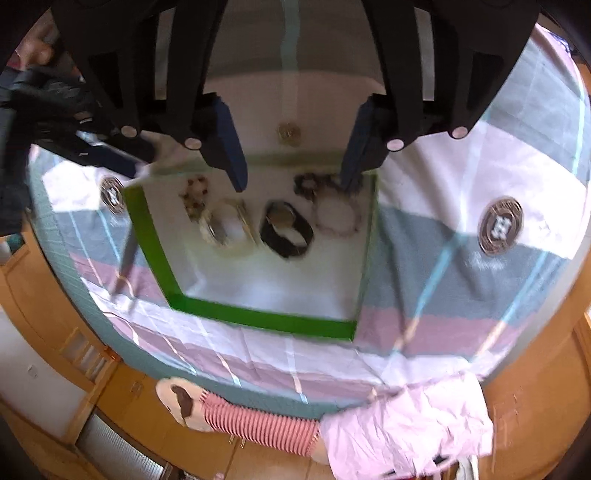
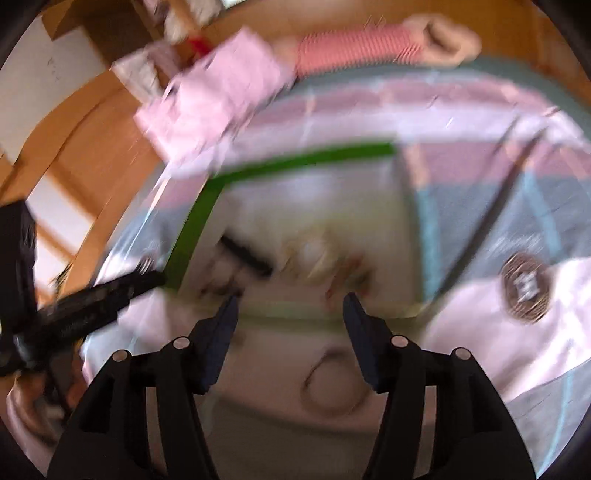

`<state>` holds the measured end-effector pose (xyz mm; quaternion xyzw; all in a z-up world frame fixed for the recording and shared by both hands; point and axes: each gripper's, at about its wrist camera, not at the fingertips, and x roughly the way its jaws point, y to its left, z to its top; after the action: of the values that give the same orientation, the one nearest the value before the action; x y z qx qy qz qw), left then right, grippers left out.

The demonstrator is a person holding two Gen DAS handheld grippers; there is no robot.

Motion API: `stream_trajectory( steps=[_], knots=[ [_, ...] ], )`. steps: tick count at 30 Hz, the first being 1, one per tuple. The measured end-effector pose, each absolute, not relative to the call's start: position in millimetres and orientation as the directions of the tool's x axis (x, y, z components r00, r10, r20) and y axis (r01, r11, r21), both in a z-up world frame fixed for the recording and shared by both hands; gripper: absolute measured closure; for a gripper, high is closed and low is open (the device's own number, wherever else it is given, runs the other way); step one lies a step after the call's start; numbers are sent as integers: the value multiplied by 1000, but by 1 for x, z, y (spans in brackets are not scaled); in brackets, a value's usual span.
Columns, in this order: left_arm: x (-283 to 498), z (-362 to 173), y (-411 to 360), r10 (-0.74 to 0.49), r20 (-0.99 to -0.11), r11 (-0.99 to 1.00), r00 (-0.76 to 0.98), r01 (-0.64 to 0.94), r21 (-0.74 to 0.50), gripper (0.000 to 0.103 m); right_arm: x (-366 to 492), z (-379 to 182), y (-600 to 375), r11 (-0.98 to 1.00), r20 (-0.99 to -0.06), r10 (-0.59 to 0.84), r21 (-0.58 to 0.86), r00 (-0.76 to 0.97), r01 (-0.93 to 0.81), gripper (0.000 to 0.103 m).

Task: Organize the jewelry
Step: 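Open both grippers to release the bracelets inside the green box, then move the left gripper to the gold charm while the right moves to the silver bangle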

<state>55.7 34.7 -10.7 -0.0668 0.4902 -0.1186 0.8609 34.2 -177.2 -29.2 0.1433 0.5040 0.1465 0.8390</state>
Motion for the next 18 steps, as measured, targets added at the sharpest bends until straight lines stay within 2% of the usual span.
stream_trajectory(
  steps=[3,6,10,12,15,18],
  knots=[
    [51,-20,34,-303,-848,953,434,140,-268,48,34,-50,-171,940,-855,339,329,394,-95,44],
    [50,-29,31,-295,-866,955,403,130,-265,33,42,-77,-173,933,-873,349,356,340,-44,44],
    [50,-43,23,-308,-890,951,337,136,-277,32,51,-95,-171,940,-892,325,342,315,-1,43],
    [51,-49,21,-316,-897,948,308,132,-289,32,51,-99,-166,926,-885,366,378,289,-14,43],
    [52,-55,26,-316,-903,949,290,104,-299,32,48,-100,-153,865,-841,500,496,207,-74,43],
    [54,-59,30,-312,-908,950,279,76,-303,28,42,-91,-146,867,-844,499,484,199,-119,42]
  ],
)
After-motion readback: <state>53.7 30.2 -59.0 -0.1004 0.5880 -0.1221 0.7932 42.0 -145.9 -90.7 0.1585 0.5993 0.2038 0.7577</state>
